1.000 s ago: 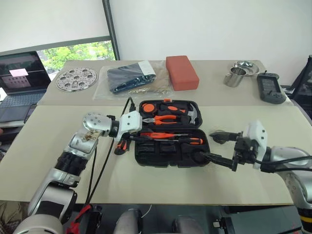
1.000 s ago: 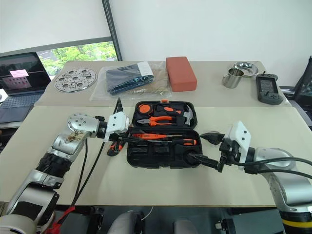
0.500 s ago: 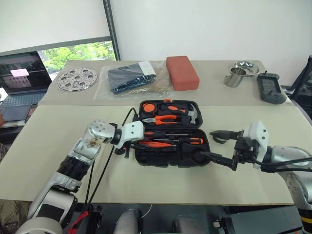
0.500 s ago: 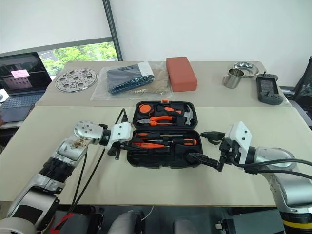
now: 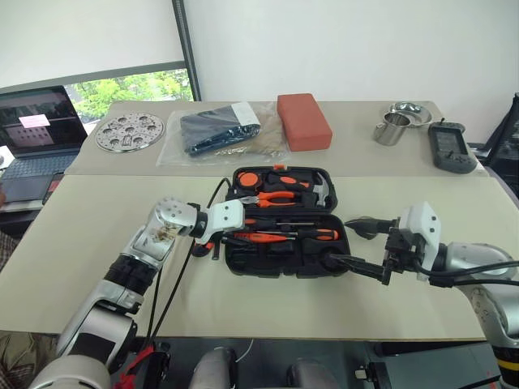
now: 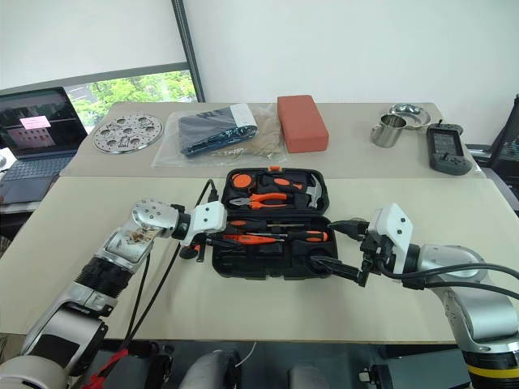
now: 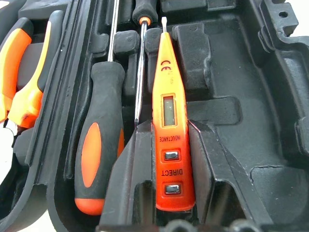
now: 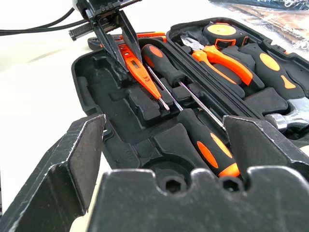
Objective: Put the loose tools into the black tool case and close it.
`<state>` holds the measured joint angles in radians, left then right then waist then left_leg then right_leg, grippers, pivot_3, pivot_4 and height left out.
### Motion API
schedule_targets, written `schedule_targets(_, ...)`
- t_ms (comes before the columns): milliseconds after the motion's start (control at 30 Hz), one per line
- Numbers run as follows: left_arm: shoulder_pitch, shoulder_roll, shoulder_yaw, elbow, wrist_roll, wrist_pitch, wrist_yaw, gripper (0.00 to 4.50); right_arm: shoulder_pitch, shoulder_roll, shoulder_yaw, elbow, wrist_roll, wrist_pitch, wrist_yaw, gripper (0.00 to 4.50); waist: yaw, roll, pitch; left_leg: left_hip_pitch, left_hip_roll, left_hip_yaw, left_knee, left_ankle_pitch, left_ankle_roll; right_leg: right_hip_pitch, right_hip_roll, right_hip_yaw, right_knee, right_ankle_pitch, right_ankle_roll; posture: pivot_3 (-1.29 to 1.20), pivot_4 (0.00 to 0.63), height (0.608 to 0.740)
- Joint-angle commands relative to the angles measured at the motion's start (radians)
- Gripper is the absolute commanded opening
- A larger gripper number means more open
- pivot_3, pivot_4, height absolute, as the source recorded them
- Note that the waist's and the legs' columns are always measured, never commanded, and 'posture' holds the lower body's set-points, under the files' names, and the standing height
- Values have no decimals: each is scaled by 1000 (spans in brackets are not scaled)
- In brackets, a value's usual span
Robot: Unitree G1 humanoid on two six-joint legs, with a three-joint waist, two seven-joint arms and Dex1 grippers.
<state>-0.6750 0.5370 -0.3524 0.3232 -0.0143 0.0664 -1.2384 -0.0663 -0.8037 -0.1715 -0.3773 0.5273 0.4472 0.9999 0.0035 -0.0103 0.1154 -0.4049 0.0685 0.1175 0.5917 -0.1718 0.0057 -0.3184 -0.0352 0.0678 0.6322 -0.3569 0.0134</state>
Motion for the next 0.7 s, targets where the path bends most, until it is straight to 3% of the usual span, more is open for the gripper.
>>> schedule_targets(33,-5,5,-12,12,21,13,-11,489,-3,-5,-15,-32,8,-20,3,4500,0,0,0,0,0,0,0,0,0,0,0,0,0,0,0,0,150,740)
schedule_targets(467,6,-11,-8,-23,-7,66,-32,489,-18,8,-12,-26,24,-31,15,4500,1,1,0,0,0,0,0,0,0,0,0,0,0,0,0,0,150,740)
schedule_targets(700,0,-11,-12,6,14,50,-15,489,4,-2,-74,-14,51,-38,37,4500,3,1,-1,0,0,0,1,0,0,0,0,0,0,0,0,0,150,740)
